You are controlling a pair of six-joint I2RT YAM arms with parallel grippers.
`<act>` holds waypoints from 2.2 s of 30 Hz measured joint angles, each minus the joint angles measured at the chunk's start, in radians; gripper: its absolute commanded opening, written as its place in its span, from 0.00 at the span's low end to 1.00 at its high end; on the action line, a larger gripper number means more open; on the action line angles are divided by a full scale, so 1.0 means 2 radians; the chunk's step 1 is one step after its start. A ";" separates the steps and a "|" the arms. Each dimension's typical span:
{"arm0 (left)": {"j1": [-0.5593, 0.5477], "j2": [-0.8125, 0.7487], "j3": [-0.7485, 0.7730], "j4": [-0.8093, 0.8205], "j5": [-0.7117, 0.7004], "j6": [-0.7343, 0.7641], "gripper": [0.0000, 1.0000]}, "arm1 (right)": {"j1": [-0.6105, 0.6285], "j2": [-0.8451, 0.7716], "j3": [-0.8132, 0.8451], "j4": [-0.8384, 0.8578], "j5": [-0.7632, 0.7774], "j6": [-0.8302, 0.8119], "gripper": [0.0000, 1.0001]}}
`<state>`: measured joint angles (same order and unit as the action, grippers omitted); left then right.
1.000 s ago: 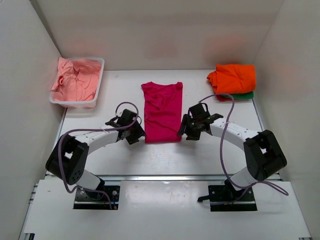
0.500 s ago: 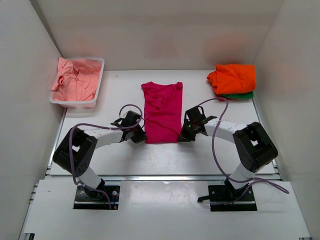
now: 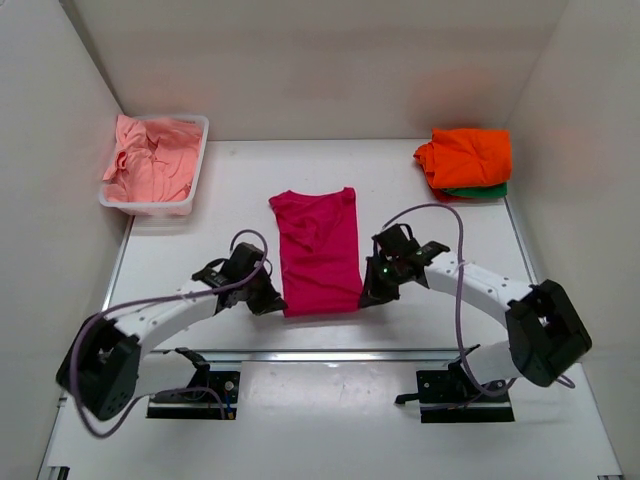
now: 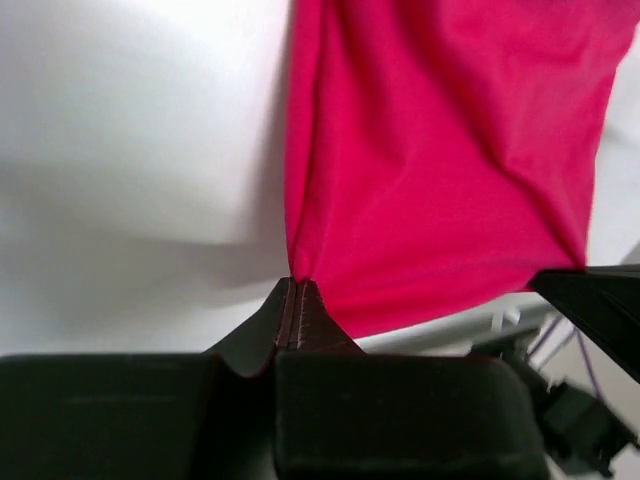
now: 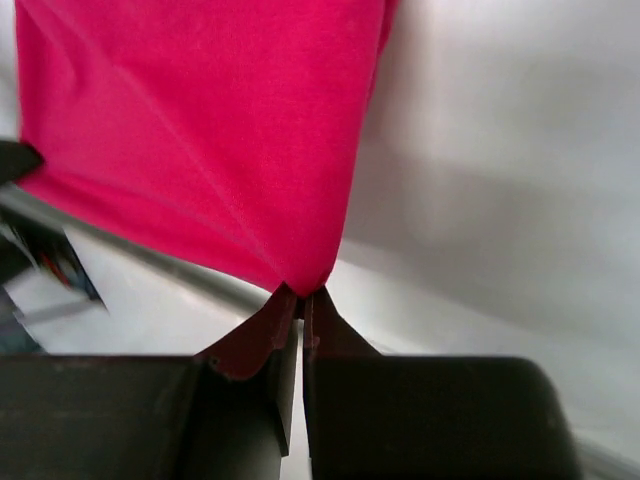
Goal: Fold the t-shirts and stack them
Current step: Grab one side of the 2/3 rectangular tshirt with both arms, then fold the long partially folded tshirt into a neat square
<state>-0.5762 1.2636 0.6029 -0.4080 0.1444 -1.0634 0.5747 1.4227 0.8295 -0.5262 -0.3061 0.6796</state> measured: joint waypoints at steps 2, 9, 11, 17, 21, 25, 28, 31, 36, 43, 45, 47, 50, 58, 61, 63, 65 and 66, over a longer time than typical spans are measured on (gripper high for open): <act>-0.009 -0.050 -0.021 -0.024 0.006 -0.007 0.00 | 0.020 -0.027 -0.018 -0.015 -0.006 0.000 0.00; -0.034 -0.163 -0.035 -0.102 0.020 -0.031 0.00 | 0.079 -0.086 -0.036 -0.068 -0.014 0.014 0.00; -0.034 -0.167 -0.026 -0.123 0.028 -0.032 0.00 | 0.078 -0.094 -0.027 -0.087 -0.017 0.014 0.00; -0.008 -0.138 0.039 -0.157 0.046 -0.025 0.00 | 0.039 -0.092 0.046 -0.146 -0.019 -0.014 0.00; 0.013 -0.086 0.107 -0.162 0.054 -0.014 0.00 | -0.006 -0.059 0.118 -0.176 -0.021 -0.050 0.00; 0.035 -0.027 0.165 -0.159 0.064 0.000 0.00 | -0.033 0.009 0.212 -0.197 -0.012 -0.089 0.00; 0.063 0.004 0.186 -0.155 0.069 0.008 0.00 | -0.054 0.058 0.269 -0.200 -0.014 -0.110 0.00; 0.095 0.037 0.205 -0.147 0.078 0.014 0.00 | -0.070 0.107 0.318 -0.201 -0.025 -0.122 0.00; 0.127 0.115 0.270 -0.144 0.081 0.033 0.00 | -0.084 0.190 0.401 -0.208 -0.032 -0.141 0.00; 0.141 0.224 0.361 -0.123 0.091 0.039 0.00 | -0.125 0.266 0.481 -0.211 -0.049 -0.146 0.00; 0.143 0.251 0.381 -0.122 0.091 0.040 0.00 | -0.130 0.289 0.505 -0.210 -0.053 -0.146 0.00; 0.147 0.274 0.397 -0.122 0.090 0.041 0.00 | -0.132 0.310 0.526 -0.206 -0.056 -0.146 0.00; 0.157 0.293 0.407 -0.122 0.089 0.044 0.00 | -0.132 0.336 0.548 -0.204 -0.063 -0.146 0.00; 0.187 0.310 0.427 -0.111 0.085 0.041 0.00 | -0.130 0.374 0.569 -0.183 -0.094 -0.142 0.00; 0.193 0.320 0.430 -0.092 0.083 0.035 0.00 | -0.128 0.394 0.587 -0.158 -0.101 -0.132 0.00; 0.195 0.336 0.439 -0.084 0.081 0.034 0.01 | -0.128 0.406 0.591 -0.137 -0.103 -0.124 0.00; 0.195 0.361 0.451 -0.069 0.081 0.033 0.07 | -0.128 0.417 0.593 -0.118 -0.103 -0.113 0.00; 0.195 0.373 0.453 -0.057 0.081 0.030 0.10 | -0.129 0.424 0.593 -0.106 -0.102 -0.107 0.00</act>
<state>-0.1860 2.0098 1.5089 -0.5228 0.3069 -1.0039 0.3172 2.2700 2.0159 -0.7376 -0.5098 0.4664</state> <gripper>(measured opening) 0.067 0.010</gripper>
